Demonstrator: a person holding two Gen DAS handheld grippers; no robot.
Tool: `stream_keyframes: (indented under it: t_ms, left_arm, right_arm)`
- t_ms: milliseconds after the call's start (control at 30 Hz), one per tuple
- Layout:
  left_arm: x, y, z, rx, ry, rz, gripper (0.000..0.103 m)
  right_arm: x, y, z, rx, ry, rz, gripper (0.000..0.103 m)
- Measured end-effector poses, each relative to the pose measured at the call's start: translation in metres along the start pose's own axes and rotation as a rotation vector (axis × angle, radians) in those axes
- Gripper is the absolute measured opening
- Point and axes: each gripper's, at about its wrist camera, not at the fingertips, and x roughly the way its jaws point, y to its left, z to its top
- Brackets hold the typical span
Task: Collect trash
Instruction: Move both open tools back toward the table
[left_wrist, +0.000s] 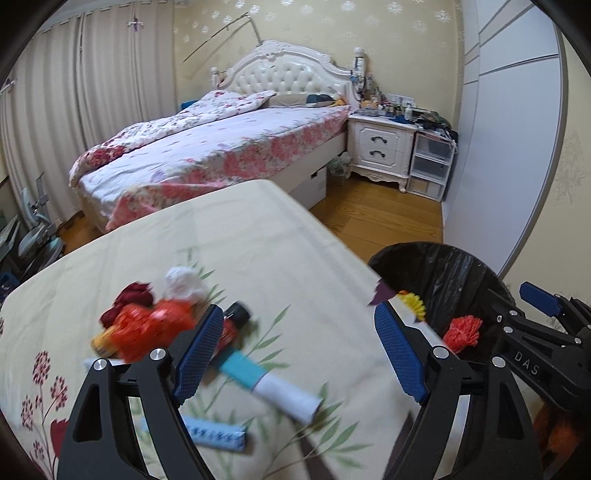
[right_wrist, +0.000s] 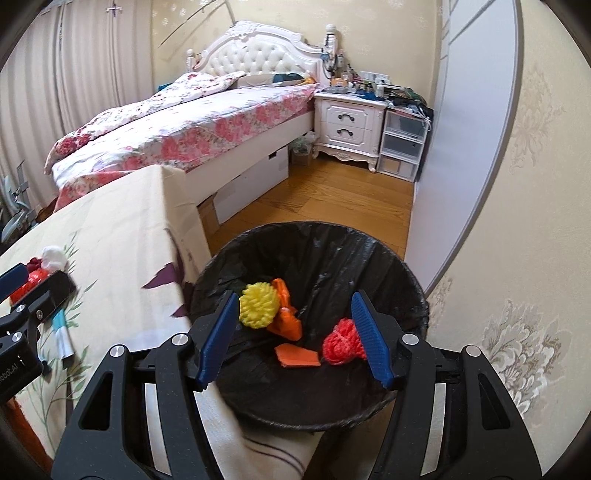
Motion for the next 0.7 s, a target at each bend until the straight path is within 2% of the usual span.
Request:
stream_keyframes:
  t_ms: [200,467,700]
  left_arm:
    - [-0.01,0.029,-0.024,-0.048,0.031,0.063,0.081]
    - [0.006,0.051,-0.044,-0.096,0.136,0.171,0.081]
    - [0.004,0.064,-0.052,-0.094,0.187,0.185,0.081]
  right_arm:
    - [-0.011,0.027,-0.01,-0.048,0.005,0.048,0.062]
    - [-0.023,0.052,-0.018,-0.095,0.008,0.095,0.062]
    - [-0.029,0.059,-0.024,-0.109,0.009,0.112,0.062]
